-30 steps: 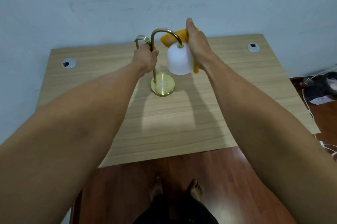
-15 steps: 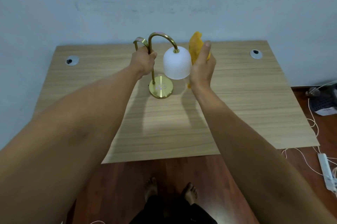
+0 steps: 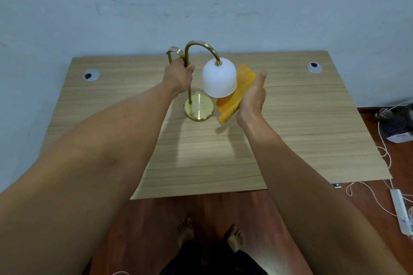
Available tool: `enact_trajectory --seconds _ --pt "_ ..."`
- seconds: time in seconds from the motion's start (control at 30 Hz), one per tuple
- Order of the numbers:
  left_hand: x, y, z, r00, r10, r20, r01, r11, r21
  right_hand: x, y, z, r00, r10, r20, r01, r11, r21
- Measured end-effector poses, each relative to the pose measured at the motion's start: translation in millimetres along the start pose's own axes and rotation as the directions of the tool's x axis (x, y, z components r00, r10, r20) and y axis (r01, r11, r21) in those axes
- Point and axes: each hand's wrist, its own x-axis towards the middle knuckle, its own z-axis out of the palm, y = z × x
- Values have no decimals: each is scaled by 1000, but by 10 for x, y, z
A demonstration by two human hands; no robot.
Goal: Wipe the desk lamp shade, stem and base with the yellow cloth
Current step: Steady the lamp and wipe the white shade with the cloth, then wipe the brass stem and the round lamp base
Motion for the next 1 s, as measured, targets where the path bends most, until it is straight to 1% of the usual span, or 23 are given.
enact_trajectory --seconds 0.03,0.1,0.17,0.23,0.3,0.33,0.4,0.43,0.47,0.5,0.53,0.6,0.67,0.7,0.77,0.83,0.9,0.93,1.0 --pt "-1 3 2 1000 -1 3 1 1000 -3 -51 -3 14 999 -37 26 38 999 -20" --pt "-8 10 -3 1000 -7 4 7 1000 -11 -191 42 56 984 -153 88 163 979 -122" --pt "-8 12 0 1000 -10 0 10 1000 -9 -298 159 84 958 -275 87 287 940 -184" --pt "1 8 6 1000 -7 -2 7 1000 0 -423 282 115 944 -325 59 330 915 -231" --pt "7 -4 13 1000 -4 -1 4 1000 4 -520 399 116 945 -325 19 318 909 -269" --pt "5 -4 13 1000 -3 2 3 1000 5 -539 421 120 954 -300 -26 281 919 -277" --pt "0 -9 9 1000 5 3 -5 1000 2 -482 379 126 966 -172 -191 136 973 -185" --pt "0 -13 5 1000 7 4 -7 1000 -1 -416 327 119 954 -94 -286 63 991 -115" --pt "-3 -17 4 1000 9 4 -9 1000 -4 -382 233 111 935 -53 -351 30 997 -69" --pt "-6 -24 4 1000 11 3 -11 1000 -6 -364 117 111 922 -63 -382 49 998 -46" --pt "-2 -34 8 1000 12 3 -12 1000 -11 -383 -23 123 918 -112 -380 106 994 -37" --pt "-5 -56 22 1000 8 1 -8 1000 -17 -440 -285 210 916 -244 -320 234 970 -69" --pt "-8 -74 35 1000 -2 -4 2 1000 -28 -461 -435 334 906 -370 -208 355 929 -107" --pt "-16 -74 35 1000 -9 -8 8 999 -32 -459 -465 409 899 -415 -142 395 906 -152" --pt "-40 -72 35 1000 -19 -14 19 999 -38 -481 -470 562 876 -483 3 467 844 -264" --pt "-61 -80 41 999 -33 -29 31 998 -63 -482 -386 721 846 -511 153 531 783 -322" --pt "-83 -107 47 998 -41 -43 35 992 -118 -481 -287 834 800 -547 247 599 702 -384" --pt "-89 -132 54 998 -45 -54 37 989 -144 -460 -241 876 763 -586 273 644 645 -413" --pt "-94 -176 63 999 -40 -32 34 986 -161 -389 -175 937 687 -628 365 715 494 -495"
